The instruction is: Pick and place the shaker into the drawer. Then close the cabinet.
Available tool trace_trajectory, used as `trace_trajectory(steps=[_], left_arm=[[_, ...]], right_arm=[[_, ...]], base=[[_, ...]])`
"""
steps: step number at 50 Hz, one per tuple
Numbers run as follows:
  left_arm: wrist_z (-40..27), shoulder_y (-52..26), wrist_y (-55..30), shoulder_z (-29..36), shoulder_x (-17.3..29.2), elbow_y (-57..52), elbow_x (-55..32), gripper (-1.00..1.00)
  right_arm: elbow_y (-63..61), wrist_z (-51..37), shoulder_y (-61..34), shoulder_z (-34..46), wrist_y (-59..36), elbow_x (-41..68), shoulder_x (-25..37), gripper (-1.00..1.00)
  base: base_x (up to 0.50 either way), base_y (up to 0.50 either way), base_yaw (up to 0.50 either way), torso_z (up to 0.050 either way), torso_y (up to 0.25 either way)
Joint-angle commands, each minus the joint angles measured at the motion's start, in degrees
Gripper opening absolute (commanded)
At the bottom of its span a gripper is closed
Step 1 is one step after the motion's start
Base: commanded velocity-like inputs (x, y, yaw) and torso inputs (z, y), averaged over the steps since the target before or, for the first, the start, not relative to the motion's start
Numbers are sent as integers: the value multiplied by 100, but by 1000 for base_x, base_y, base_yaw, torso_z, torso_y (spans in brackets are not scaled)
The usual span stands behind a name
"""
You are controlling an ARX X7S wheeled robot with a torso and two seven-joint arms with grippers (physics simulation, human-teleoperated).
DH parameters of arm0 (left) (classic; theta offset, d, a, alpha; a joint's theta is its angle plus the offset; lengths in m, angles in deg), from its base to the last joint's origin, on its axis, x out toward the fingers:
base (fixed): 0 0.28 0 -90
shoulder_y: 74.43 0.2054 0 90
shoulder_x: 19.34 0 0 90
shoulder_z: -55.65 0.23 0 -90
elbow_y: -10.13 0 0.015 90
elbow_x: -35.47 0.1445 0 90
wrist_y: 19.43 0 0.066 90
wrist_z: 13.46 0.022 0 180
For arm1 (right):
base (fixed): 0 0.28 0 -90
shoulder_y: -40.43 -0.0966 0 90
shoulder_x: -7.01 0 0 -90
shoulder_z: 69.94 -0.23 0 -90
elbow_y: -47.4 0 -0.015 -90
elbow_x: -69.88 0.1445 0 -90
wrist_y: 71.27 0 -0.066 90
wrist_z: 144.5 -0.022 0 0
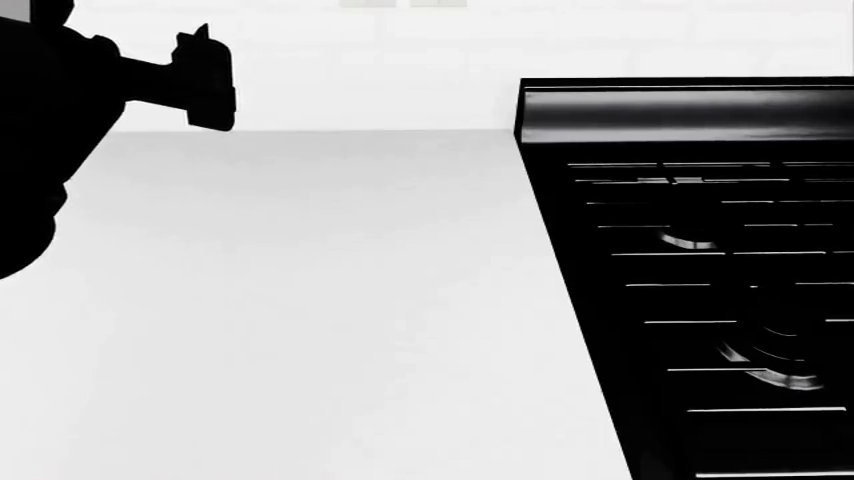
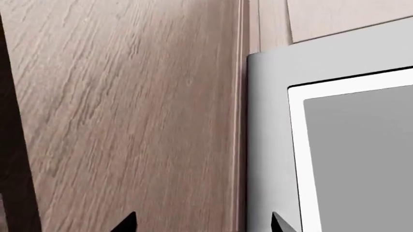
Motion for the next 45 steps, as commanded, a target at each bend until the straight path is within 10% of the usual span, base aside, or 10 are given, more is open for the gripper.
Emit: trace_trajectory(steps=[1, 45], left_arm=[[1, 4, 5, -16, 25, -8, -6, 100], [89, 188, 126, -68, 200, -37, 40, 100]], right_arm=[[307, 427, -201, 435, -75, -311, -479, 100], [2257, 1871, -304, 1347, 924, -1484, -1814, 100]], base=[[0, 0, 0, 0, 0], [2, 2, 3, 0, 0]])
